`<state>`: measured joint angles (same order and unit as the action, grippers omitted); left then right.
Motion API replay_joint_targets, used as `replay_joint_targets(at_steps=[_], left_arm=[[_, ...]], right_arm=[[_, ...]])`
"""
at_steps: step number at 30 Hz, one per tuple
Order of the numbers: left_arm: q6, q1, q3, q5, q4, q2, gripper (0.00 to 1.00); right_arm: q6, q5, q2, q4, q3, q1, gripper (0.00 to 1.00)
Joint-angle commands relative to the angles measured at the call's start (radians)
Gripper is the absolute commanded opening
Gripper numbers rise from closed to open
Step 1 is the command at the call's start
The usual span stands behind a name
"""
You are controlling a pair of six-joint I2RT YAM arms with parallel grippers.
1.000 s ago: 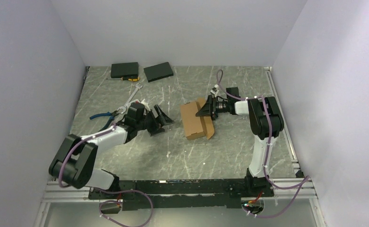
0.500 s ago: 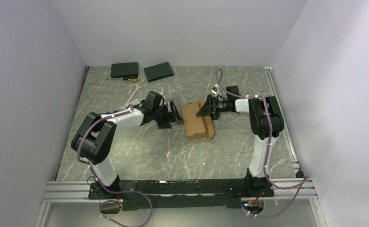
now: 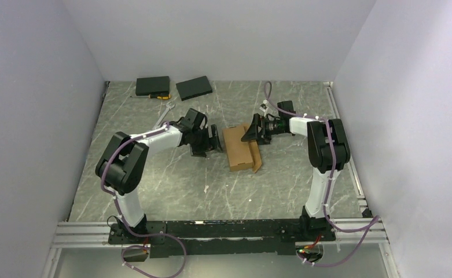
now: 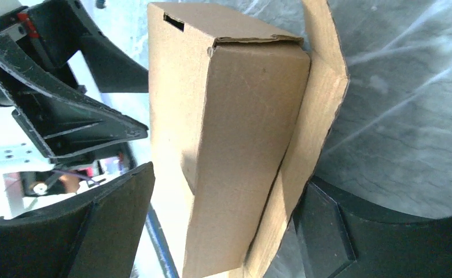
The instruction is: Fold the paper box
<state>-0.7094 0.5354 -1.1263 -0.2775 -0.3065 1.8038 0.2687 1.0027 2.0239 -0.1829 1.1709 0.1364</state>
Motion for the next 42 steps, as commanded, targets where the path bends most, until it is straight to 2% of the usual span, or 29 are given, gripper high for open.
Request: replay_joint_targets(at_steps=[1,5,16,20,24,27,29,37,42], left_arm=[[0.032,0.005,-0.021,0.035,-0.031,-0.049,0.84],[0.035,0.006,-0.011,0.035,-0.030,-0.077,0.84],[0.015,0.008,-0.094,-0.035,0.013,0.014,0.77],[0.002,0.016,-0.114,-0.049,0.032,0.031,0.77],[0.003,0.022,-0.146,-0.052,0.023,0.062,0.77],[0.000,0.024,-0.163,-0.058,0.021,0.086,0.76],[-0.005,0.025,-0.167,-0.065,0.029,0.094,0.76],[-0.018,0.032,-0.179,-0.091,0.051,0.128,0.75],[-0.019,0.034,-0.182,-0.099,0.055,0.141,0.75]], right_arm=[[-0.121,-0.158,-0.063,-0.081,0.032,-0.015,0.92],[-0.171,-0.194,-0.087,-0.100,0.029,-0.020,0.93],[-0.232,-0.180,-0.163,-0.132,-0.012,-0.007,0.79],[-0.233,-0.173,-0.172,-0.133,-0.009,-0.005,0.78],[-0.229,-0.137,-0.187,-0.125,-0.011,0.006,0.68],[-0.207,-0.092,-0.185,-0.114,-0.020,0.011,0.53],[-0.188,-0.049,-0.169,-0.112,-0.031,0.017,0.49],[-0.083,0.046,-0.114,-0.035,-0.067,0.037,0.49],[-0.017,0.082,-0.076,0.015,-0.085,0.038,0.43]])
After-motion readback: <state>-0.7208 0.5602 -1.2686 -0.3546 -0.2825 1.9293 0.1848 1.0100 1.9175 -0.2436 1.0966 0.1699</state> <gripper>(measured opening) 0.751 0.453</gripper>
